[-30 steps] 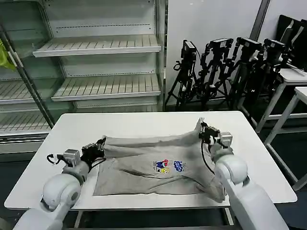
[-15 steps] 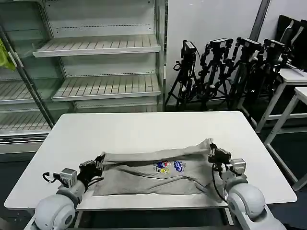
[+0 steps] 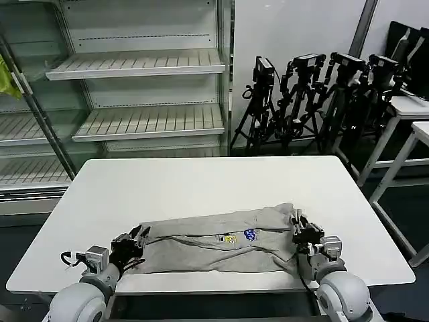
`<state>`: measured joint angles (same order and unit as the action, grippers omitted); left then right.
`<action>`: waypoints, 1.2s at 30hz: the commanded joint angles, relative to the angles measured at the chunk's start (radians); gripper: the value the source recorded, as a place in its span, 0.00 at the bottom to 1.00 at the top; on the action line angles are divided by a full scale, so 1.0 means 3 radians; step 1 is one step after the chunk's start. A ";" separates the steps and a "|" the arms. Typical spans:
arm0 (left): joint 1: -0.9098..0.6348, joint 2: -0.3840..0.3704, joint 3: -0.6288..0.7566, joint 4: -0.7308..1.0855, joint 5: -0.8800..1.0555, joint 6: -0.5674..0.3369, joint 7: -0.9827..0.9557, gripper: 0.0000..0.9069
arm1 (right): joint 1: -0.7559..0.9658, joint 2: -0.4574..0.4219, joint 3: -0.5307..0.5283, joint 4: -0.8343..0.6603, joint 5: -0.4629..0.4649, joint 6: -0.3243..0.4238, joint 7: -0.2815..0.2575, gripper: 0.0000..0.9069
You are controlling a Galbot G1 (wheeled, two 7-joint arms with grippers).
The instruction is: Fold and organize the clothes.
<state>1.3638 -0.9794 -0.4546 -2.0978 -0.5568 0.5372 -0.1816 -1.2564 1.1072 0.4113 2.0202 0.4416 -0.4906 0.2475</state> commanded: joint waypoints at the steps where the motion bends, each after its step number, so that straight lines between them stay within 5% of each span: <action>1: 0.0153 -0.0096 -0.0068 -0.0152 0.0015 -0.0001 -0.0085 1.00 | -0.0145 0.0016 0.0068 0.0158 -0.0080 0.0068 0.0012 1.00; 11: 0.0296 -0.0511 -0.0169 -0.0294 -0.0442 0.0018 -0.0544 1.00 | -0.0834 0.0157 0.0380 0.0783 -0.0327 0.0156 0.0010 1.00; 24: 0.0152 -0.1067 0.0028 0.0086 -0.0129 -0.0143 -0.0601 0.99 | -0.1033 0.0268 0.0394 0.0862 -0.0400 0.0187 0.0004 1.00; 25: 0.0146 -0.1078 0.0045 0.0102 -0.0105 -0.0145 -0.0599 0.81 | -0.1034 0.0269 0.0395 0.0863 -0.0400 0.0187 0.0005 1.00; 26: 0.0135 -0.1089 0.0055 0.0122 -0.0090 -0.0145 -0.0597 0.11 | -0.1036 0.0274 0.0402 0.0866 -0.0400 0.0187 0.0008 1.00; 27: 0.0126 -0.1099 0.0060 0.0142 -0.0084 -0.0146 -0.0595 0.04 | -0.1040 0.0278 0.0407 0.0871 -0.0400 0.0186 0.0008 1.00; 36: 0.0141 -0.1126 0.0124 0.0208 -0.0024 -0.0203 -0.0590 0.04 | -0.1093 0.0316 0.0422 0.0920 -0.0412 0.0184 0.0010 1.00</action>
<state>1.3989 -1.2803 -0.4302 -2.0592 -0.5782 0.4809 -0.3485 -1.5626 1.1982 0.5331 2.2827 0.3235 -0.4371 0.2510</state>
